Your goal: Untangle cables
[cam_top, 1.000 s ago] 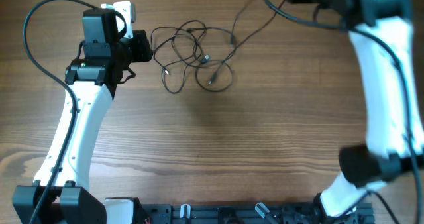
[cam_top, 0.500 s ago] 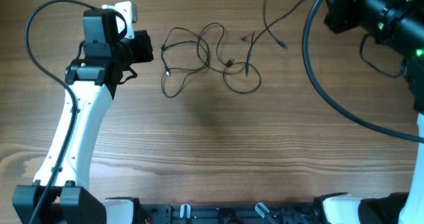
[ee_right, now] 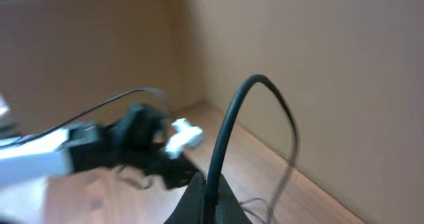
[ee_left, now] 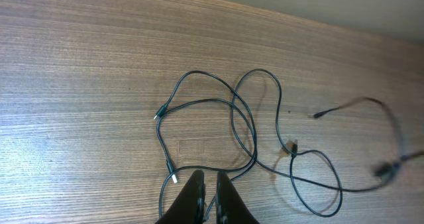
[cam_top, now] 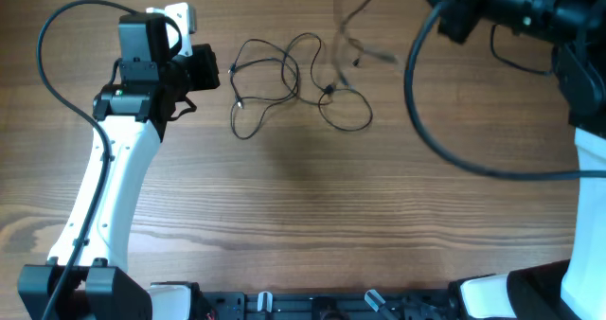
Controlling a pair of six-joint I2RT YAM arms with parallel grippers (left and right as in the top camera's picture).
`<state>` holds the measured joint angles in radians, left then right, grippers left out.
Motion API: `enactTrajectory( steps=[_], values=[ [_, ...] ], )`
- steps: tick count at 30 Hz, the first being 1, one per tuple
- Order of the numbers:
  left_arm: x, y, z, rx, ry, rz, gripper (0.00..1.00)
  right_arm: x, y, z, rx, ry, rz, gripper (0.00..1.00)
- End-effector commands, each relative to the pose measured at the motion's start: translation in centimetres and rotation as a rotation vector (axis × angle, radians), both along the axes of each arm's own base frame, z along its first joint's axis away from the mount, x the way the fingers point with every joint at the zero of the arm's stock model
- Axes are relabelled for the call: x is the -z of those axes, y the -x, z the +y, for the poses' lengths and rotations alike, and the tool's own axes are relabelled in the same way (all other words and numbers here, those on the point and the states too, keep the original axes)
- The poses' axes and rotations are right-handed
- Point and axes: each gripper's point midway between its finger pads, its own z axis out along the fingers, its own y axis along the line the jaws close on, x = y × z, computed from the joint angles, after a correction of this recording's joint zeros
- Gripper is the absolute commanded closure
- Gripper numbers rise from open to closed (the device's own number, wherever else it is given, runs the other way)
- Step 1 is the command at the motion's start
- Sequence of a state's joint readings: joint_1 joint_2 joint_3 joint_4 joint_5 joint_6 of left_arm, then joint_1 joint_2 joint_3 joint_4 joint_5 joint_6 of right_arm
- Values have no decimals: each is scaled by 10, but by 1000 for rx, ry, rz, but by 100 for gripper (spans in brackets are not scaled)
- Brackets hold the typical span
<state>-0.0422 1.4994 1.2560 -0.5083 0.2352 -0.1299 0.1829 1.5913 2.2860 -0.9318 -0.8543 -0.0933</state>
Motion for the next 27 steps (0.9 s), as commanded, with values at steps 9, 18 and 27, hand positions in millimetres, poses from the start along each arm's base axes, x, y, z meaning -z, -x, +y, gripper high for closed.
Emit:
enactTrajectory(
  steps=[9,18,27],
  values=[
    [-7,2,-3,7,17,-9,92,60,-40,-3,48,164,68,96],
    [-7,2,-3,10,14,-10,92,43,-35,17,-126,112,-70,96],
    [-7,2,-3,25,-2,-16,92,40,-41,12,-125,190,-229,96]
  ],
)
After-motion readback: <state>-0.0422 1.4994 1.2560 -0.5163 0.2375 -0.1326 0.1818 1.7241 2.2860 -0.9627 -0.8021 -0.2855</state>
